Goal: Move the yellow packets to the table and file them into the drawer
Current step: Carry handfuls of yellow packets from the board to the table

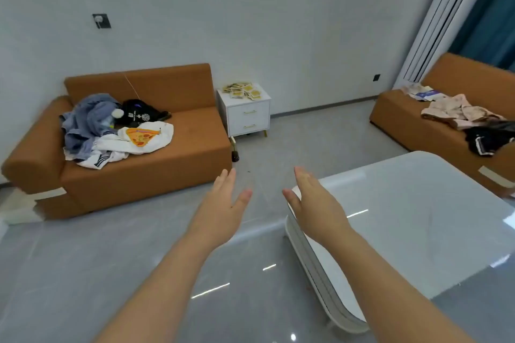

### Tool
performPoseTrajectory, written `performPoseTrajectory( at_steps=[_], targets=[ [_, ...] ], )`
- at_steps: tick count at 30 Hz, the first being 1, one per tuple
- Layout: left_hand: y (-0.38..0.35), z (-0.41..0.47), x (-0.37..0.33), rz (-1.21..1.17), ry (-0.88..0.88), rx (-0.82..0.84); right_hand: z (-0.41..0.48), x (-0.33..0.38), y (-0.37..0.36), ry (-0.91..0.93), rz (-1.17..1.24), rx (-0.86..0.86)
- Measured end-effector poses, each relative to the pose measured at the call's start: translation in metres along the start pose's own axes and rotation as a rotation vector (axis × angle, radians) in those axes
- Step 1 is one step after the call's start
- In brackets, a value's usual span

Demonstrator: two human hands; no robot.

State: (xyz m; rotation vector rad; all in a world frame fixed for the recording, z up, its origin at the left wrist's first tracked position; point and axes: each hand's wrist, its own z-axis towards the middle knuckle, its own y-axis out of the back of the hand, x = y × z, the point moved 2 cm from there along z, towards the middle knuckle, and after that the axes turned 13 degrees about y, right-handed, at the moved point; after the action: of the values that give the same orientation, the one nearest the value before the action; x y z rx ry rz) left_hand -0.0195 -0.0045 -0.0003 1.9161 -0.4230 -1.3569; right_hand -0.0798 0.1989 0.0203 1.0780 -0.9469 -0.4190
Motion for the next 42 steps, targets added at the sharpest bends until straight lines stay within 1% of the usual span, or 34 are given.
performPoseTrajectory(
  at_steps=[5, 11, 14, 17, 19, 22, 26, 31, 36, 39, 42],
  targets=[
    [-0.022, 0.035, 0.011, 0.023, 0.042, 0.091, 0.025, -0.026, -0.019, -0.101, 0.079, 0.046],
    [-0.042, 0.114, 0.001, 0.047, 0.08, 0.141, 0.097, -0.083, -0.045, -0.151, 0.156, 0.038],
    [-0.048, 0.179, -0.011, 0.056, 0.118, 0.165, 0.158, -0.118, -0.052, -0.173, 0.222, 0.055],
    [-0.045, 0.246, -0.027, 0.043, 0.206, 0.184, 0.217, -0.15, -0.047, -0.177, 0.267, 0.075],
    [-0.039, 0.286, -0.04, 0.044, 0.239, 0.187, 0.252, -0.168, -0.041, -0.177, 0.261, 0.108],
    [-0.034, 0.341, -0.058, -0.004, 0.243, 0.177, 0.304, -0.189, -0.033, -0.169, 0.244, 0.154],
    [-0.033, 0.404, -0.066, -0.064, 0.279, 0.147, 0.372, -0.215, -0.033, -0.167, 0.223, 0.187],
    [-0.028, 0.496, -0.058, -0.095, 0.271, 0.14, 0.462, -0.245, -0.049, -0.17, 0.202, 0.212],
    [-0.015, 0.616, -0.043, -0.118, 0.244, 0.163, 0.573, -0.27, -0.069, -0.18, 0.157, 0.217],
    [-0.001, 0.694, -0.039, -0.094, 0.224, 0.208, 0.642, -0.28, -0.075, -0.209, 0.13, 0.234],
    [0.015, 0.768, -0.044, -0.06, 0.194, 0.218, 0.7, -0.291, -0.077, -0.24, 0.113, 0.253]
  ],
)
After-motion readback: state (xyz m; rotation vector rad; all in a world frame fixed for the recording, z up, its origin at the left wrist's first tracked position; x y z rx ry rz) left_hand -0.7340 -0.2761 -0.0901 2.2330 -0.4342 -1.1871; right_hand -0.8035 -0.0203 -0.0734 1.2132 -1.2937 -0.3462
